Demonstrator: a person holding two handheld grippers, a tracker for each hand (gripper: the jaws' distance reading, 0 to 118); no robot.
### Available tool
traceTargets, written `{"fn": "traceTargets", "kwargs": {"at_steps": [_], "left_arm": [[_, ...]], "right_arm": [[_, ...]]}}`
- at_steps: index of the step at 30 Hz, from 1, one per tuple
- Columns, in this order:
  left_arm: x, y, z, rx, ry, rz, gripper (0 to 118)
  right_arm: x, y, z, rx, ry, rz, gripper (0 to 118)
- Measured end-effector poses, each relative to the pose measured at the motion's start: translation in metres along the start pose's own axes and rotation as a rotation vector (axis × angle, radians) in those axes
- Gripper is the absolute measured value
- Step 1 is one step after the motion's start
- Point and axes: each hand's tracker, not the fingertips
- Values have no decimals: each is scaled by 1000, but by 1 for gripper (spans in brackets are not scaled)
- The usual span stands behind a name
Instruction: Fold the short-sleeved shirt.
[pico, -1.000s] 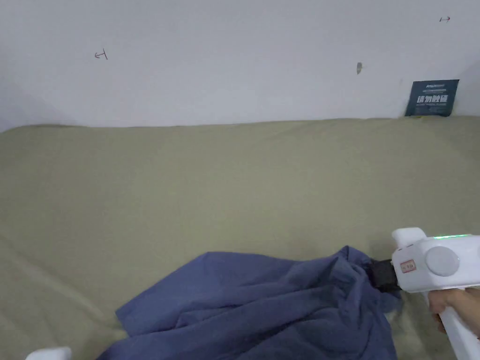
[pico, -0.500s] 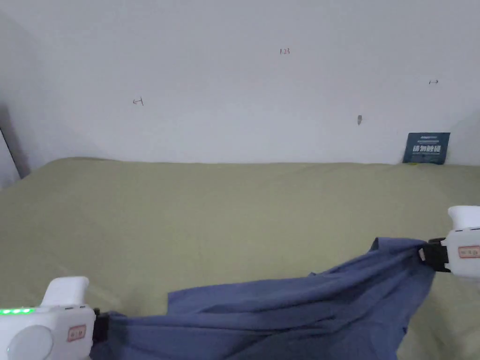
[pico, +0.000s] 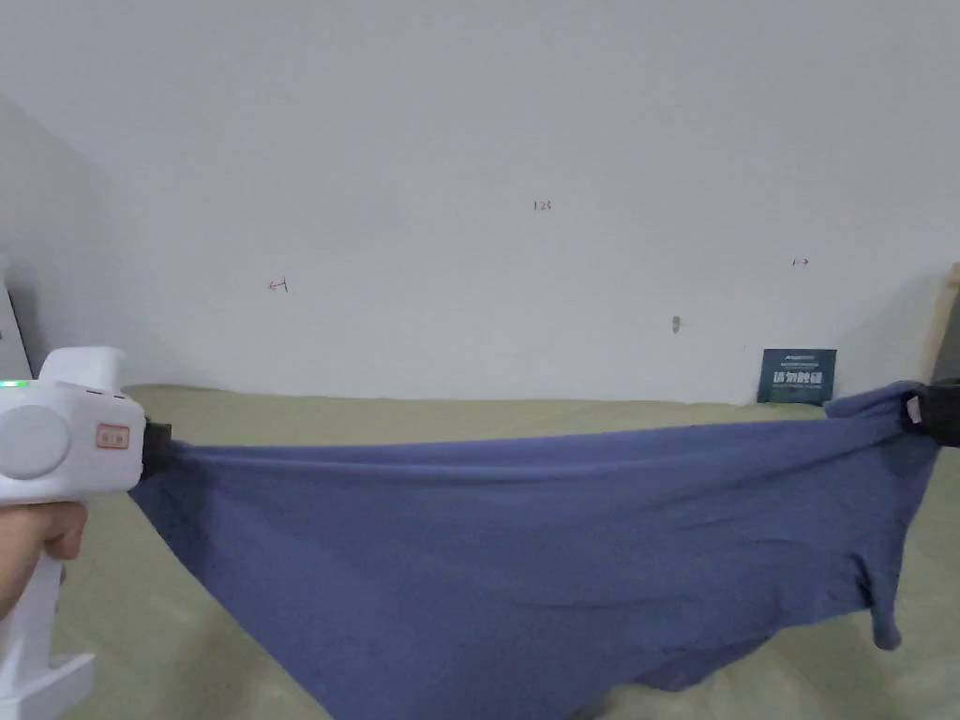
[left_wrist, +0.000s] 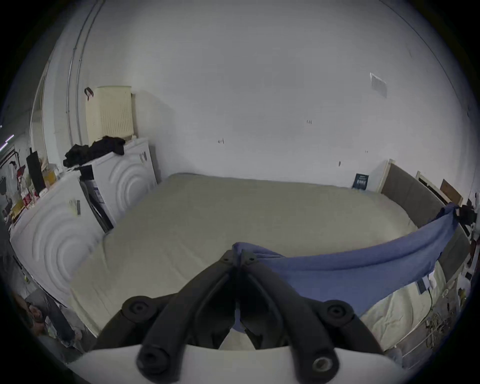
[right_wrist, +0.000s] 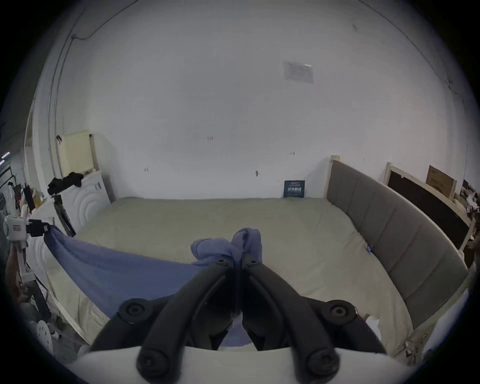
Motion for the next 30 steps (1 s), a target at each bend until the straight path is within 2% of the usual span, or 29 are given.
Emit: {"fn": "traceTargets", "kwargs": {"at_steps": [11,30], "left_arm": [[13,45,-18,40,26,-21,0],[42,133,-139,70,97,-27,0]], "right_arm": [[-7,31,-23,15,-26,21,7],[-5,101,-185,22,-110,16,7]]}}
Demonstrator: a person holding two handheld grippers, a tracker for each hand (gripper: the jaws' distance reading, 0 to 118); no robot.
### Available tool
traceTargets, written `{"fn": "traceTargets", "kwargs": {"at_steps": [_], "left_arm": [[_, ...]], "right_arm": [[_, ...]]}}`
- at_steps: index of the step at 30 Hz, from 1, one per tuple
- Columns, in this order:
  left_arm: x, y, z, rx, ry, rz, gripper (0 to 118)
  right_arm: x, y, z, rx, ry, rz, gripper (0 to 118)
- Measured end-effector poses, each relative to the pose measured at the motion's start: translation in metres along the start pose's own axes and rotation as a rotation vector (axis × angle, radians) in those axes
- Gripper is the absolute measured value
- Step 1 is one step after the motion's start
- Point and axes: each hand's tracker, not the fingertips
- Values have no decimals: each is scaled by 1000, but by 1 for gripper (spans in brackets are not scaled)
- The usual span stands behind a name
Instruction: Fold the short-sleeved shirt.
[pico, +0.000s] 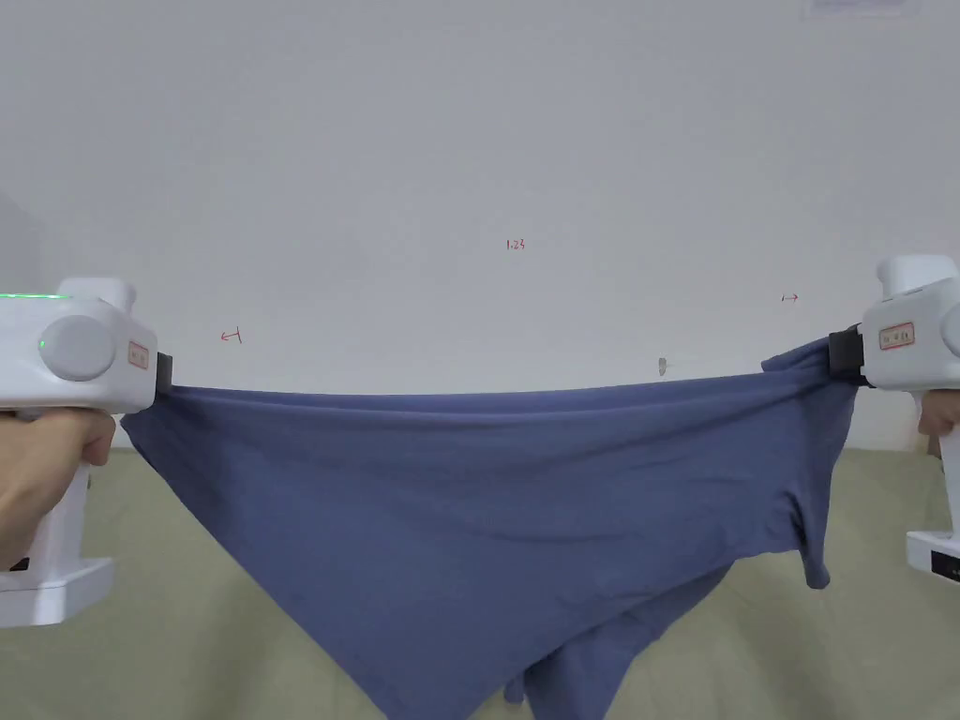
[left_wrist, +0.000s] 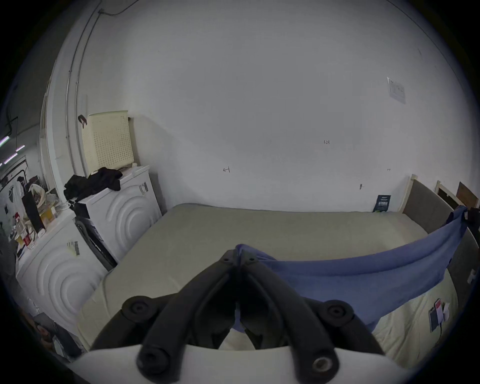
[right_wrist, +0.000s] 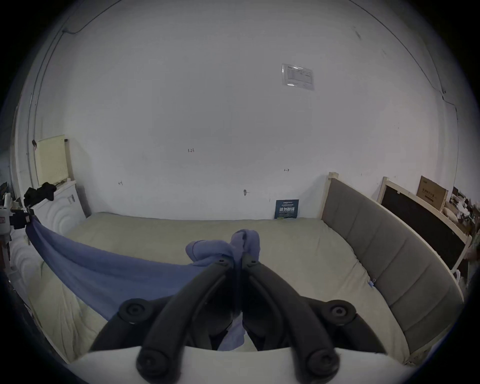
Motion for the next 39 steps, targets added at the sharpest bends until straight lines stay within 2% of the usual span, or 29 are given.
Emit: {"fn": "traceTargets", "kwargs": {"at_steps": [7,15,21,28,35,39], "left_arm": [[11,-6,-37,2,5,-26,0],[16,-88,-57,-117,-55,-35,0],[11,-175,-26,-220,-91,-43,0],[-12,-266,43,-313,-114,-37,0],[-28,-326,101,-361,-145,-6,0],[-33,-350,115,-395,-145,4,0]], "right_arm": [[3,-9,-42,-11,-9,-9,7],[14,-104,-46,-155,-12,18,7],[28,-191,2,-244,23,-29,7],[40,-284,93,-311,47,-85,7],[42,-354,161,-373,47,-111,7],[51,-379,170,-406,47,-139,7]]}}
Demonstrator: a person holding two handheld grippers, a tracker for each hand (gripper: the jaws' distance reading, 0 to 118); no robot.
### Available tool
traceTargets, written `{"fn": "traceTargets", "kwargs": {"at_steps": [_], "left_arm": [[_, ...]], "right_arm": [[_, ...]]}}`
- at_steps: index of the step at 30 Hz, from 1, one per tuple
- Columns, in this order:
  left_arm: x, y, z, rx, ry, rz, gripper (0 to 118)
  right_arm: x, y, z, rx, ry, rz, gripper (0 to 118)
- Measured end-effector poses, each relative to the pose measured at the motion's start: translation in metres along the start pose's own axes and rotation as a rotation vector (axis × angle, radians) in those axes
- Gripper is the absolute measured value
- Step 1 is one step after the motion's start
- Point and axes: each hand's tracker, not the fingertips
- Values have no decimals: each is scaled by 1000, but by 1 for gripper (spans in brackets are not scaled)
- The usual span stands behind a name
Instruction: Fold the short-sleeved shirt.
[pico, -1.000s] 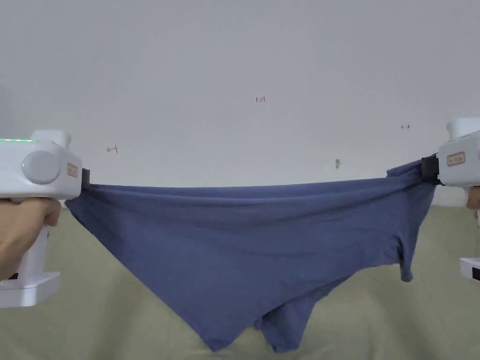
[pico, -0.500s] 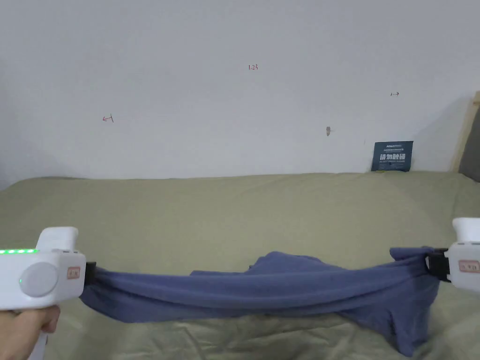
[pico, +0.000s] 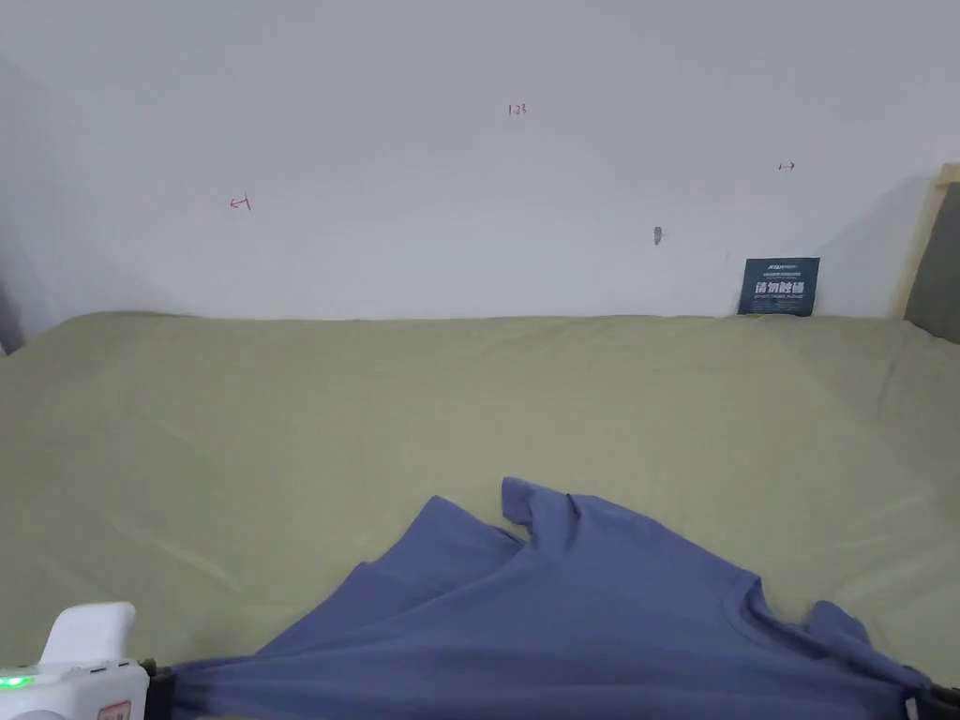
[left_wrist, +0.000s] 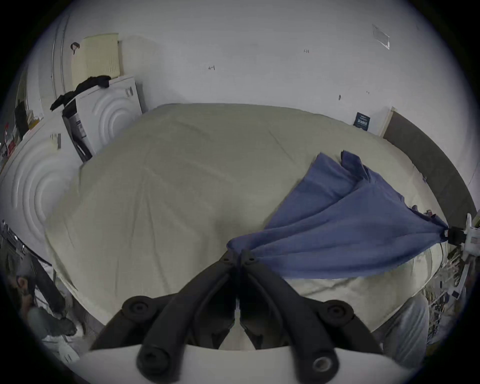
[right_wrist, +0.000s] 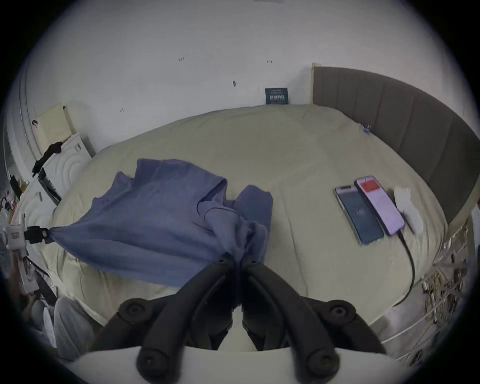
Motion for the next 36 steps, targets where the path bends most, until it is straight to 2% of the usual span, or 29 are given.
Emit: {"fn": "traceTargets", "kwargs": {"at_steps": [6,8,9,10,11,12,16,18,19,20,21,22,23,24,28,33,36], "left_arm": [[-3,-21,-15,-53,-5,38,0],[-2,-22,-18,-52,-12,42,2],[-5,-23,-24,-50,-15,40,26],[-5,-23,-24,-44,-18,34,69],[-4,-22,-23,-27,-25,32,108],[-5,-22,-25,-34,-28,35,118],[8,-15,-4,25,-48,56,112],[29,-7,22,134,-87,48,110],[42,-2,37,186,-91,28,102],[56,2,52,253,-84,0,88],[66,3,66,316,-80,-22,60],[80,2,78,369,-63,-26,32],[92,0,88,413,-77,-28,7],[99,-3,96,449,-100,-23,0],[119,-19,120,572,-83,-74,0],[110,-27,125,575,-79,-98,0],[95,-28,121,546,-78,-69,0]], "right_arm": [[3,-13,-15,-51,-13,-17,7],[3,-15,-17,-52,-8,-28,13],[3,-14,-17,-50,-3,-38,42],[1,-13,-16,-46,-2,-39,69],[0,-12,-12,-34,-12,-28,91],[-1,-11,-11,-31,-11,-22,99],[-23,-4,8,33,-17,14,99],[-45,2,22,112,-16,42,99],[-59,2,34,167,-16,48,98],[-73,2,46,241,1,53,95],[-87,2,57,296,18,50,83],[-102,0,68,354,17,55,59],[-120,-3,79,429,2,77,28],[-131,-5,84,464,-1,94,4],[-162,-9,100,538,32,87,4],[-182,-9,109,578,32,152,4],[-189,-9,112,587,38,159,4]]}}
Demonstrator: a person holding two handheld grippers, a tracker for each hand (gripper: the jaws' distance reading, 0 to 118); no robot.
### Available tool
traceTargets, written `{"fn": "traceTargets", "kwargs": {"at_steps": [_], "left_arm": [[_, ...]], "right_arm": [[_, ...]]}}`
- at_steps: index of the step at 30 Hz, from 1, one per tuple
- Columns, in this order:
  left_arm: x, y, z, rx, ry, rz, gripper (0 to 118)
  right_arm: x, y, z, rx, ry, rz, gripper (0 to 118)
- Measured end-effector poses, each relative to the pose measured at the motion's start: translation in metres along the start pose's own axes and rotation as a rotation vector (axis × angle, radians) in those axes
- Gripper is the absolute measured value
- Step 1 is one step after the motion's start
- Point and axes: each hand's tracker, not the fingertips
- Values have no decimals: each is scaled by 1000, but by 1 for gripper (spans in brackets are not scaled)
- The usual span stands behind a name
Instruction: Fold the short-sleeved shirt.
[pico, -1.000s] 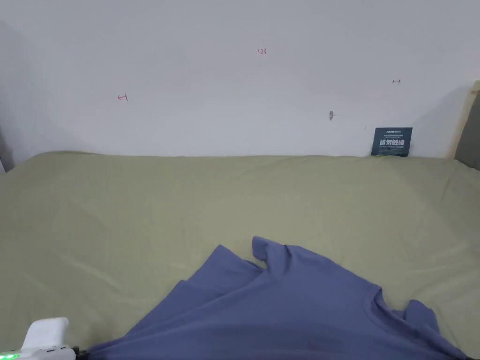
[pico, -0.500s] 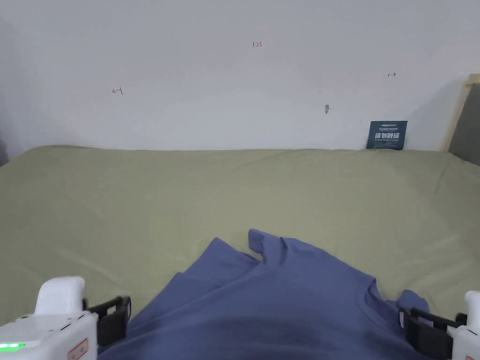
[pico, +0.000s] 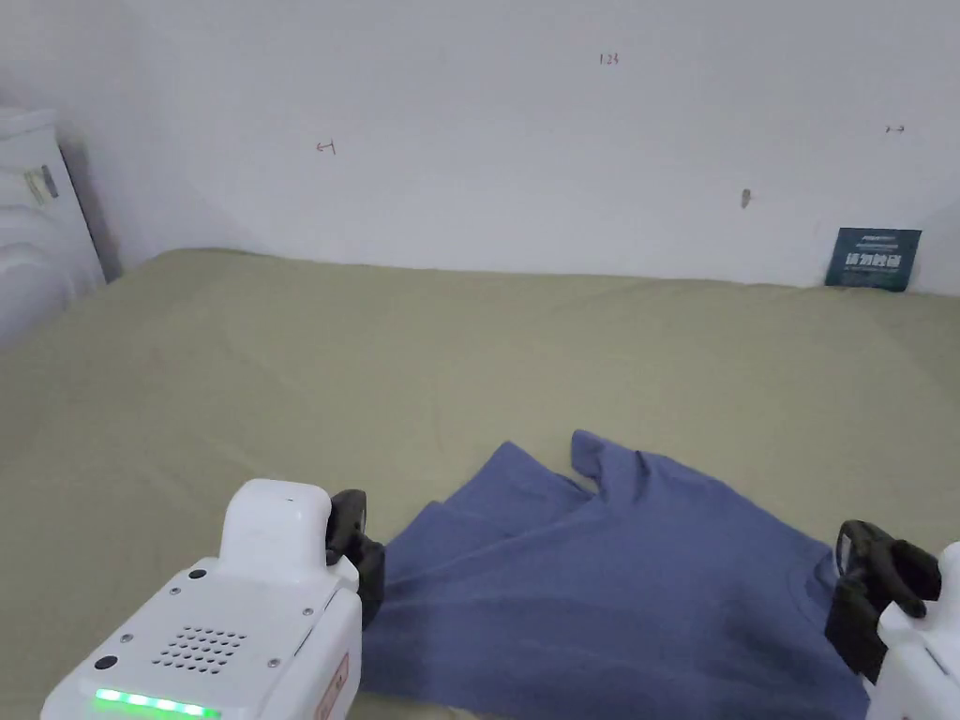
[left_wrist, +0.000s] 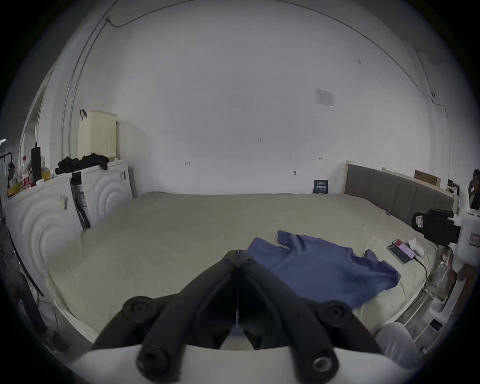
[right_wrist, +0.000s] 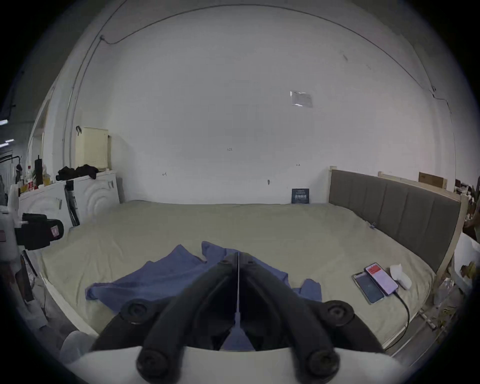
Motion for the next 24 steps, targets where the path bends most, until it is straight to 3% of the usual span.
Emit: {"fn": "traceTargets", "kwargs": {"at_steps": [14,15,16,17,18,23,24], "left_arm": [[-163,-96,-103,-561,34,169,0],[-168,-99,-110,-582,22,193,7],[-171,-102,-116,-602,12,202,38],[-166,-103,-122,-640,1,183,88],[-165,-109,-132,-671,-13,173,118],[-157,-118,-160,-663,3,144,110],[-155,-120,-165,-682,10,125,98]], "right_arm": [[-34,-24,-26,-99,53,24,4],[-36,-25,-29,-109,53,27,4],[-36,-28,-31,-122,55,30,4],[-36,-30,-34,-132,58,28,4],[-36,-32,-36,-143,58,25,4],[-32,-41,-42,-191,57,6,4],[-31,-42,-42,-195,56,6,4]]}}
